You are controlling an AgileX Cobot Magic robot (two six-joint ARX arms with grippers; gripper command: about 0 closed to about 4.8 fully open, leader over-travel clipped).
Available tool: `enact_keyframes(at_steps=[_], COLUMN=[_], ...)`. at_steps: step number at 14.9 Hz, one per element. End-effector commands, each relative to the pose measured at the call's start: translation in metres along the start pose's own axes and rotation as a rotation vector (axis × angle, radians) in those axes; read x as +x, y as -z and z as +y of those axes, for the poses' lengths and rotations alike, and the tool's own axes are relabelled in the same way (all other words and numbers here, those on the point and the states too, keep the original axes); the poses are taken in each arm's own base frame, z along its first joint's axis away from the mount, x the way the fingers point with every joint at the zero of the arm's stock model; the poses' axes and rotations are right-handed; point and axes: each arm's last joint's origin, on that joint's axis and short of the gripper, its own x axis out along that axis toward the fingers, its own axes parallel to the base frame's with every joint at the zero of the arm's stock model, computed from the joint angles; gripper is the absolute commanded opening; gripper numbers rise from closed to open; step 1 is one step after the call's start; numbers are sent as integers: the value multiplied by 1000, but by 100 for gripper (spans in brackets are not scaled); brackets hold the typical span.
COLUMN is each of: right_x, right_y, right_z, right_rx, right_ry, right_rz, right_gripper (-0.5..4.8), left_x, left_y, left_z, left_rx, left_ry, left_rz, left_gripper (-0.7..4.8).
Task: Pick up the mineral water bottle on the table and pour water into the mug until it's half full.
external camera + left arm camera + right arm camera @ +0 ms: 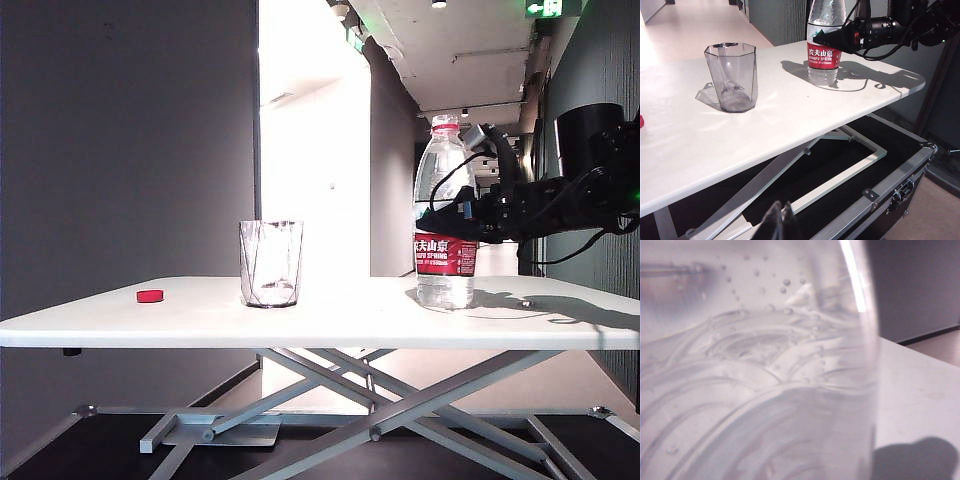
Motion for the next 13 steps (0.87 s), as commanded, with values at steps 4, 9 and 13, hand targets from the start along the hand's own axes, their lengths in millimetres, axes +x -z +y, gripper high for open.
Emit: enact_keyframes(at_steps=[4,9,13], right_x=[6,30,51], right_y=[-14,-22,-33], right_z=[10,37,65], right_rx=[-37,-77,-185], right_ry=[-47,3,177], right_rz=[-32,-38,-32], right_gripper=[175,175,220], left_x=[0,0,0], left_y=[-1,-1,-1], left_z=[0,0,0], left_rx=[4,4,3], left_ry=[5,5,8], left_rz=[-1,-1,-1], left_gripper=[-5,-5,-5])
